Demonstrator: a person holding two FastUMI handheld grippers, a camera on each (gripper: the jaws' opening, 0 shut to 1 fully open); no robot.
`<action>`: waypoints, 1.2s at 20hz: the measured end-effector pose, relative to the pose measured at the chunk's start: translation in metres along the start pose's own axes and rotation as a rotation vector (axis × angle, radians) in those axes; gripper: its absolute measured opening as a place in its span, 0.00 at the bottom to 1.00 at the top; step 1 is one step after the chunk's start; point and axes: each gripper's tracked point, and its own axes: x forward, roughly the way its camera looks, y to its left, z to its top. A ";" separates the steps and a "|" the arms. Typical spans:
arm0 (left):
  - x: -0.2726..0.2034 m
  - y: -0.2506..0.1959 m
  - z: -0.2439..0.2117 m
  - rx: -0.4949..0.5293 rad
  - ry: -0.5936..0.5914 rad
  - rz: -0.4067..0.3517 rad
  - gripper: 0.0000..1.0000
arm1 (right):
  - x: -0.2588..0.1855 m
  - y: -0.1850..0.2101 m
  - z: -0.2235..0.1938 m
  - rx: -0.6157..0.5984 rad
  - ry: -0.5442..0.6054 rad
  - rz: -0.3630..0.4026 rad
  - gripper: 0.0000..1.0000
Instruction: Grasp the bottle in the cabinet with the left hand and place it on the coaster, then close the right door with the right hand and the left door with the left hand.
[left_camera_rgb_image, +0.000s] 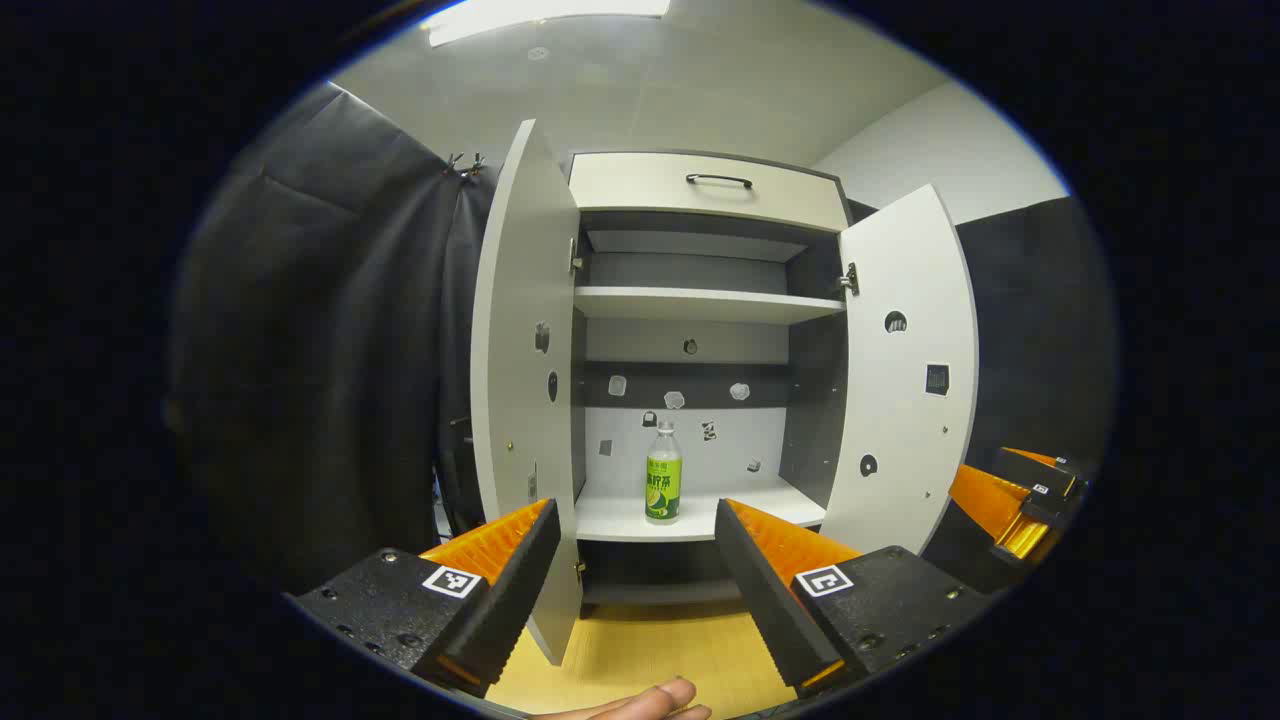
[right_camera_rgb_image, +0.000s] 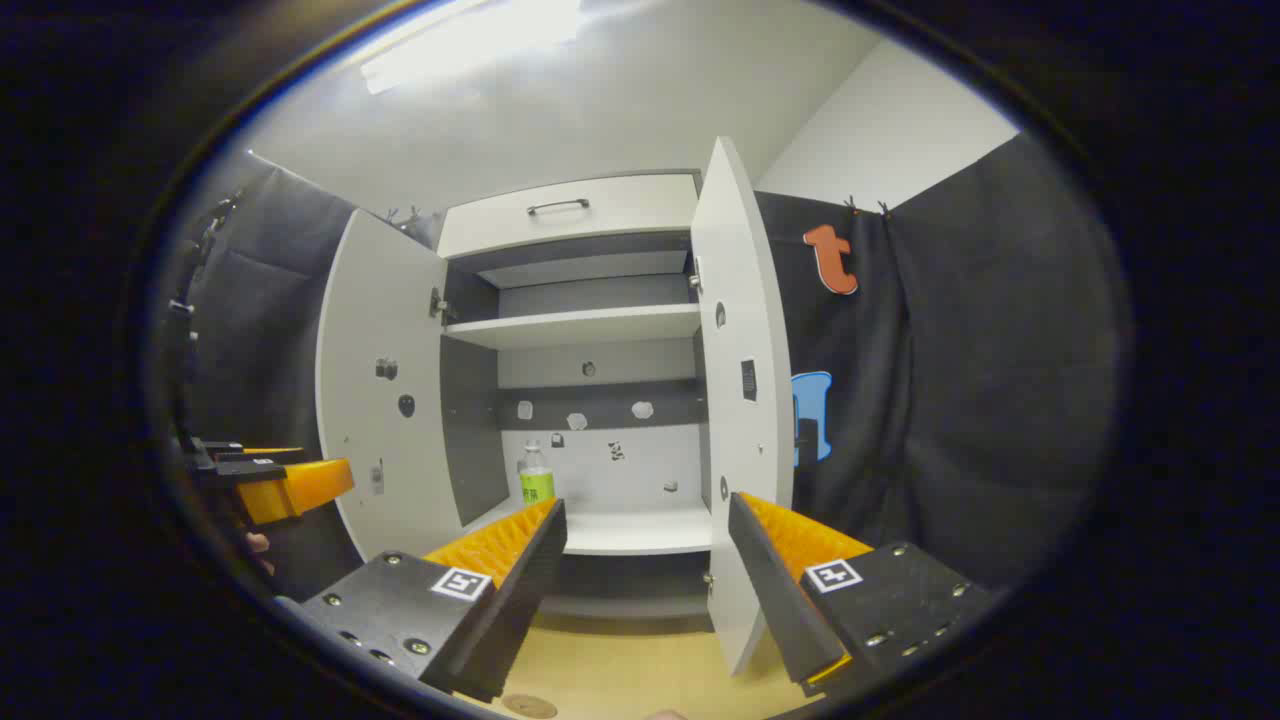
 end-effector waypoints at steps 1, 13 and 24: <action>0.003 -0.001 0.004 0.007 -0.012 -0.011 0.96 | 0.000 0.003 0.002 0.003 -0.003 0.004 0.98; 0.050 0.014 -0.012 -0.011 0.015 -0.042 0.98 | 0.025 0.023 0.004 -0.016 -0.025 -0.012 0.98; 0.117 0.028 -0.034 -0.026 0.026 -0.048 0.98 | 0.062 0.052 -0.006 -0.048 -0.047 0.034 0.98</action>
